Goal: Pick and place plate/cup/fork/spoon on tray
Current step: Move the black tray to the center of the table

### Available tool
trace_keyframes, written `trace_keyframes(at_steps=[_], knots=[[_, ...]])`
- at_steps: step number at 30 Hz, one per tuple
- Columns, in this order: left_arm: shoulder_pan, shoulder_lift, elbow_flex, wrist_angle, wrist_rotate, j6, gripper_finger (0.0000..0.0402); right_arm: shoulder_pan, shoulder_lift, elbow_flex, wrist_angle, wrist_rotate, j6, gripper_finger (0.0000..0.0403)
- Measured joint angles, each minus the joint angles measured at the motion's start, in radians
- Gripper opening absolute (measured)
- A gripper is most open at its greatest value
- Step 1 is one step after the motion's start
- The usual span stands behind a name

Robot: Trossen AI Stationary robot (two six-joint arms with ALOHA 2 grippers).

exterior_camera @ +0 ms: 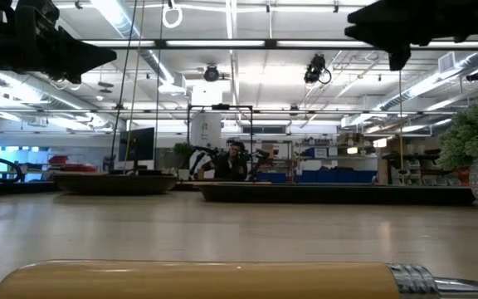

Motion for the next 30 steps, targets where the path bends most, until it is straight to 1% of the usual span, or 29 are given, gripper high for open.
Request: trace_keyframes(at_steps=[3, 6, 9, 11, 13, 17, 19, 26, 28, 30], knots=[[0.0, 0.0, 0.0, 0.0, 0.0, 0.0, 0.0011, -0.05, 0.002, 0.082, -0.234, 0.0, 0.025, 0.019], [0.0, 0.0, 0.0, 0.0, 0.0, 0.0, 0.0011, -0.112, 0.033, 0.185, -0.466, -0.006, 0.054, 0.0236], [0.0, 0.0, 0.0, 0.0, 0.0, 0.0, 0.0011, -0.18, 0.093, 0.299, -0.634, -0.052, 0.059, 0.0268], [0.0, 0.0, 0.0, 0.0, 0.0, 0.0, 0.0011, -0.227, 0.143, 0.37, -0.709, -0.076, 0.057, 0.028], [0.0, 0.0, 0.0, 0.0, 0.0, 0.0, 0.0011, -0.279, 0.195, 0.429, -0.757, -0.104, 0.051, 0.0283], [0.0, 0.0, 0.0, 0.0, 0.0, 0.0, 0.0011, -0.382, 0.3, 0.517, -0.773, -0.228, 0.023, 0.0277], [0.0, 0.0, 0.0, 0.0, 0.0, 0.0, 0.0011, -0.418, 0.349, 0.545, -0.776, -0.273, 0.014, 0.0273], [0.0, 0.0, 0.0, 0.0, 0.0, 0.0, 0.0011, -0.503, 0.46, 0.576, -0.794, -0.345, 0.038, 0.0261], [0.0, 0.0, 0.0, 0.0, 0.0, 0.0, 0.0011, -0.522, 0.481, 0.576, -0.819, -0.361, 0.062, 0.0258], [0.0, 0.0, 0.0, 0.0, 0.0, 0.0, 0.0011, -0.539, 0.502, 0.576, -0.856, -0.404, 0.093, 0.0257]])
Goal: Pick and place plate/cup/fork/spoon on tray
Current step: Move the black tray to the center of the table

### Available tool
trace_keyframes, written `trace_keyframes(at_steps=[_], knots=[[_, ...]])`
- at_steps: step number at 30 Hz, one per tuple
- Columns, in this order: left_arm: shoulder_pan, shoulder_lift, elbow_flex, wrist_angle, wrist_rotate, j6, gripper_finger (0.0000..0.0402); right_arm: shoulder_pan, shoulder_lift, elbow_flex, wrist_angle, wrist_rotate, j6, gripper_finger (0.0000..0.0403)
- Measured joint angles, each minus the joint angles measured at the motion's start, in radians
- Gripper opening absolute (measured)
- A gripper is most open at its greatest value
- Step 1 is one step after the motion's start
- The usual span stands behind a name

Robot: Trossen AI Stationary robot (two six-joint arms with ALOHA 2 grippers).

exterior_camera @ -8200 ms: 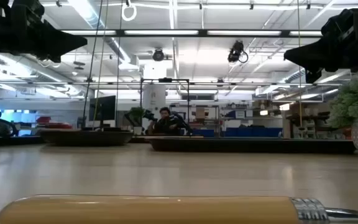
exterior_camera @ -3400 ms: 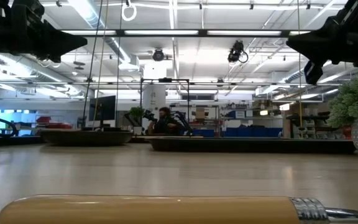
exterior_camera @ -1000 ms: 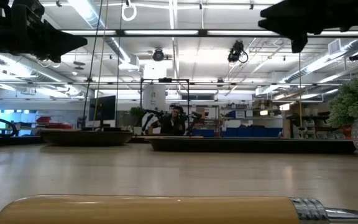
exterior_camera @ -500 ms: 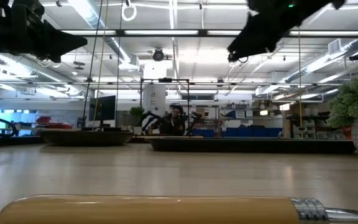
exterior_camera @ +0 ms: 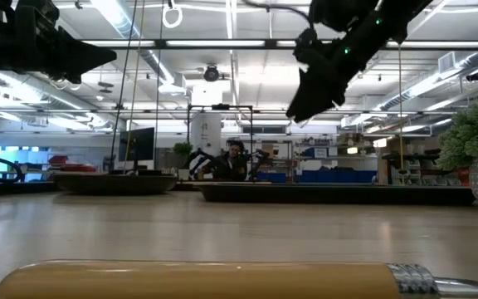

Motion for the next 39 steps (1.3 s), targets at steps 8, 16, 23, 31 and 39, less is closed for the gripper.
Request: trace_keyframes(at_steps=[8, 16, 23, 31, 39], knots=[[0.0, 0.0, 0.0, 0.0, 0.0, 0.0, 0.0011, 0.063, 0.112, 0.04, -0.143, -0.145, 0.02, 0.0256], [0.0, 0.0, 0.0, 0.0, 0.0, 0.0, 0.0011, 0.221, 0.302, 0.151, -0.227, -0.042, -0.11, 0.0256], [0.0, 0.0, 0.0, 0.0, 0.0, 0.0, 0.0011, 0.219, 0.407, 0.16, -0.286, 0.007, -0.091, 0.0256], [0.0, 0.0, 0.0, 0.0, 0.0, 0.0, 0.0011, 0.194, 0.449, 0.165, -0.324, -0.005, -0.029, 0.0222], [0.0, 0.0, 0.0, -0.001, 0.0, 0.0, 0.0011, 0.198, 0.453, 0.163, -0.314, -0.001, -0.043, 0.0083]])
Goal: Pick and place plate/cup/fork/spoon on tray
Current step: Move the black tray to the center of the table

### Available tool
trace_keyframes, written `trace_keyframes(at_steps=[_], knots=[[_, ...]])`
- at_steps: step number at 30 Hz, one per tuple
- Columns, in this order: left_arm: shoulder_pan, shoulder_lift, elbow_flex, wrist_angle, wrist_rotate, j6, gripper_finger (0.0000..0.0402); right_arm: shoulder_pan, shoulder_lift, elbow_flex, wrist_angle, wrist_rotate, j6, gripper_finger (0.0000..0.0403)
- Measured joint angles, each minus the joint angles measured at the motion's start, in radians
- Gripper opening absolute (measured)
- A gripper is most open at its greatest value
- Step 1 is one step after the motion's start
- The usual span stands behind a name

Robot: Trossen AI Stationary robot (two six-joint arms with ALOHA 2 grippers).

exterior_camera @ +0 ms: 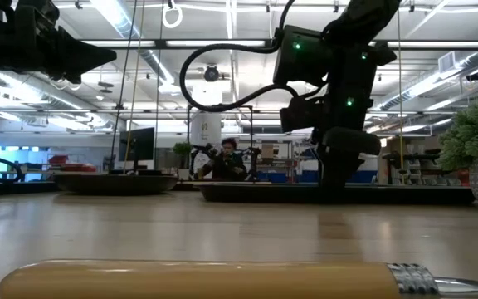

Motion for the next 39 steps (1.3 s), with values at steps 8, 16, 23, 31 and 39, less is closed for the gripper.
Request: trace_keyframes(at_steps=[8, 16, 23, 31, 39], knots=[[0.0, 0.0, 0.0, 0.0, 0.0, 0.0, 0.0011, 0.005, 0.002, 0.021, -0.004, 0.018, -0.024, 0.005], [0.0, 0.0, 0.0, 0.0, 0.0, 0.0, 0.0011, 0.035, 0.007, 0.193, -0.027, -0.007, -0.017, 0.0046], [0.0, 0.0, 0.0, 0.0, 0.0, 0.0, 0.0011, 0.085, 0.01, 0.234, 0.023, -0.047, 0.014, 0.0043], [0.0, 0.0, 0.0, 0.001, 0.0, 0.0, 0.0011, 0.155, 0.009, 0.234, 0.113, -0.093, 0.185, 0.0043], [0.0, 0.0, 0.0, 0.001, 0.0, 0.0, 0.0011, 0.248, 0.009, 0.235, 0.249, -0.055, 0.321, 0.0043]])
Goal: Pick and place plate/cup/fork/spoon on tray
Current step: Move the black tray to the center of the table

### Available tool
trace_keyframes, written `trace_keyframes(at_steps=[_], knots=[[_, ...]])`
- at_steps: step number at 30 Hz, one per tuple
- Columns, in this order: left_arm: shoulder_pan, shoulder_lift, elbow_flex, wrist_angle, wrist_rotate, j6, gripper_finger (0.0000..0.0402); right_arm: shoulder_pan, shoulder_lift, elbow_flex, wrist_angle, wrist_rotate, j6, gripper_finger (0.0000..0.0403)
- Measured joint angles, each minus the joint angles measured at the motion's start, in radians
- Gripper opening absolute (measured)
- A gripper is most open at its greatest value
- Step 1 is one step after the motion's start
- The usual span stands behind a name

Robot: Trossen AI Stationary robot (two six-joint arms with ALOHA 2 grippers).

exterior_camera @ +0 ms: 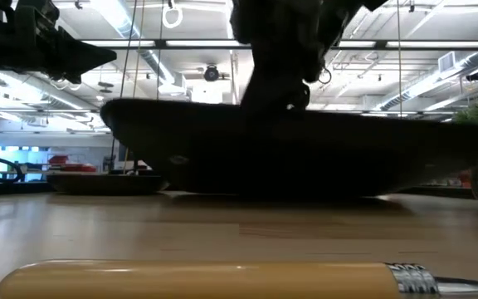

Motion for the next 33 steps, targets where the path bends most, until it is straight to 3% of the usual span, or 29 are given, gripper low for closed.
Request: trace_keyframes(at_steps=[5, 10, 19, 33], knots=[[0.0, 0.0, 0.0, -0.001, 0.0, 0.0, 0.0011, 0.046, 0.03, 0.002, 0.133, 0.02, 0.029, 0.0043], [0.0, 0.003, 0.001, 0.003, 0.0, -0.001, 0.0011, 0.09, 0.142, 0.016, 0.303, -0.045, 0.02, 0.0044], [0.0, 0.008, 0.002, 0.005, 0.002, 0.0, 0.0011, 0.123, 0.278, 0.237, 0.054, 0.008, -0.074, 0.0061], [0.0, 0.008, 0.001, 0.006, 0.0, 0.0, 0.0011, 0.101, 0.293, 0.25, 0.048, -0.036, -0.151, 0.0101]])
